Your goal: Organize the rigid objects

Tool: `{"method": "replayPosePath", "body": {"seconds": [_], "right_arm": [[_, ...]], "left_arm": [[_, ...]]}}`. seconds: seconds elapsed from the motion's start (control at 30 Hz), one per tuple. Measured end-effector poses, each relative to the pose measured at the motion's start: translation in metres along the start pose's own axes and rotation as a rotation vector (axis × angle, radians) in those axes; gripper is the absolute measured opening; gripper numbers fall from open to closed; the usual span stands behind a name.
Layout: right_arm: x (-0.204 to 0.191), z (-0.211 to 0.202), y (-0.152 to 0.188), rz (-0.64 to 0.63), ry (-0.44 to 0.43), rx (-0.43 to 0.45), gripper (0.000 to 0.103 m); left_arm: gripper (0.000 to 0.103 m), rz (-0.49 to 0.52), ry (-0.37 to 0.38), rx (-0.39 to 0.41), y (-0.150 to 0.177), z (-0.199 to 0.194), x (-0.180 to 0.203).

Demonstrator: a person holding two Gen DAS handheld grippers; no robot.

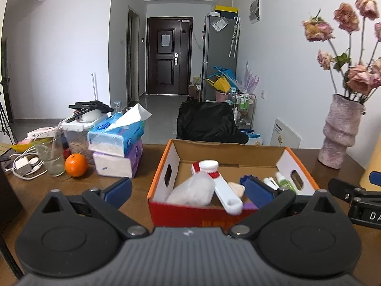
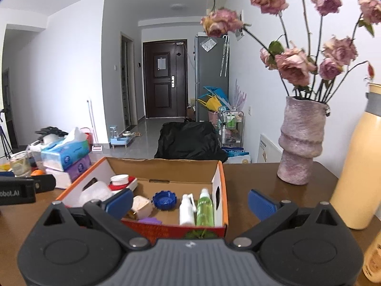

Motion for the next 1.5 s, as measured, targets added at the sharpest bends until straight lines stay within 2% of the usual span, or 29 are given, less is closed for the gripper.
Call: {"method": "replayPosePath", "body": {"seconds": [0.6, 0.97, 1.17, 1.5], "right_arm": [[0.006, -0.2, 0.039, 0.018, 0.007, 0.025, 0.103], [0.008, -0.296, 0.073, 0.028, 0.038, 0.031, 0.103], [0.005, -0.321, 0.081, 0.013, 0.04, 0.052, 0.103], [0.004, -0.317, 0.082, 0.014, 0.041, 0.039, 0.103]], "left_arm": [[0.103, -0.015, 0.034, 0.038, 0.045, -0.194, 0.001], [0.103, -0.013, 0.048, 0.011, 0.092, -0.278, 0.007], [0.103, 0.0, 0.047, 0.045, 0.099, -0.301, 0.003], [0.103, 0.003, 0.059, 0.04, 0.1, -0.301, 0.009]]}}
Point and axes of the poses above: each gripper's, at about its wrist camera, not at the fingertips, and z roughly the way its jaws point, x to its right, y to its underside, the point moved 7 cm from there along z, roughly the way its jaws point, and after that the axes turned 12 degrees about z, right-handed, at the moved point
